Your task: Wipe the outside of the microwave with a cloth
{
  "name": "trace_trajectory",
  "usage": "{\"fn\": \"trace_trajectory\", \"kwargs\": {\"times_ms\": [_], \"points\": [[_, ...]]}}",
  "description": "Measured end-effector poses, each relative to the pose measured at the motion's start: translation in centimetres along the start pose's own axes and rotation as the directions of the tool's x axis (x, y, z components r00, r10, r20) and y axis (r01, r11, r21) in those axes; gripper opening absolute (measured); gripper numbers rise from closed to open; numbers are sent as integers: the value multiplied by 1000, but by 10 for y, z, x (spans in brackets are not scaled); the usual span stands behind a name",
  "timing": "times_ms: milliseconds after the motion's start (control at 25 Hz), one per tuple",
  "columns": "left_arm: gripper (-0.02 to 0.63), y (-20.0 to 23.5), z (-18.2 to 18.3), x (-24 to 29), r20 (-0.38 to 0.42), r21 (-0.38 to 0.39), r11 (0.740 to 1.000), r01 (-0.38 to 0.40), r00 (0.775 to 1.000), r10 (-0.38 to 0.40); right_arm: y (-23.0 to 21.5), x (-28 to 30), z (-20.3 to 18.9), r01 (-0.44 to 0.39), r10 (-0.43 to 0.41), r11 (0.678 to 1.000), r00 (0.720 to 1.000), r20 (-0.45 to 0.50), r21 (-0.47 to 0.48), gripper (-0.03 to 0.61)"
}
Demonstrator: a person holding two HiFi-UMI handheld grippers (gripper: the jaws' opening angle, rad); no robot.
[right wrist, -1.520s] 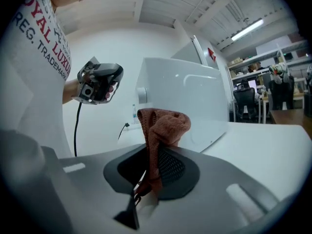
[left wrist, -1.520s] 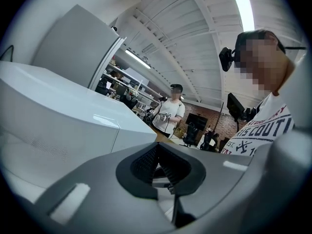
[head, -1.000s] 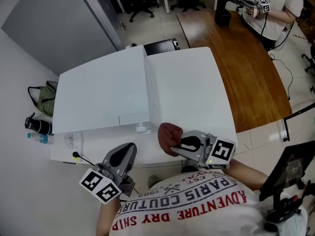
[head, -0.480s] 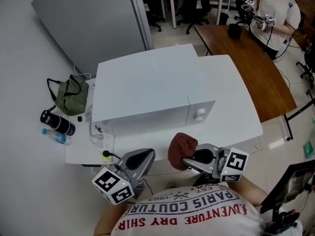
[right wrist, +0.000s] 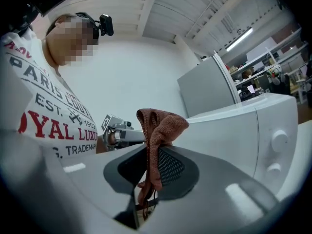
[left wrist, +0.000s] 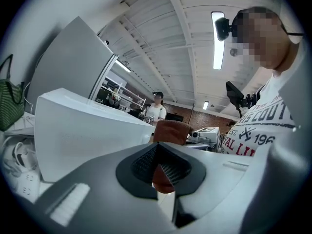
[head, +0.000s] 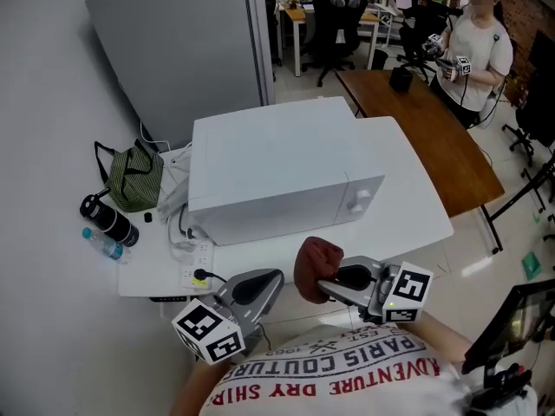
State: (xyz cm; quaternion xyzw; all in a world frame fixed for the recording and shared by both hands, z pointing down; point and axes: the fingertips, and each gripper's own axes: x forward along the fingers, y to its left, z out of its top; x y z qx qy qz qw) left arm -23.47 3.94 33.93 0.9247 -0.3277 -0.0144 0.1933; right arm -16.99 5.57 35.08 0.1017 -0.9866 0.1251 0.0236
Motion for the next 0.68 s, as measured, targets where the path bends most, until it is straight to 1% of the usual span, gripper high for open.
{"fn": "trace_trajectory", "kwargs": {"times_ms": [120, 240, 440, 680], "points": [[6, -5, -2, -1, -9, -2, 1000, 17, 1000, -17, 0, -2, -2, 19, -19, 1000, 1000, 3, -2, 43], [6, -11, 0, -2, -9, 14, 1000, 27, 1000, -27, 1, -4, -3, 25, -25, 1000, 1000, 13, 13, 43], [6, -21, 1, 1, -20, 9, 998, 64, 998, -64, 3, -3, -6, 50, -51, 998, 999, 19, 40, 43], [6, -20, 8, 0, -6, 43, 996, 73, 997, -73, 2, -5, -4, 85, -85, 996, 996, 14, -24, 43]]}}
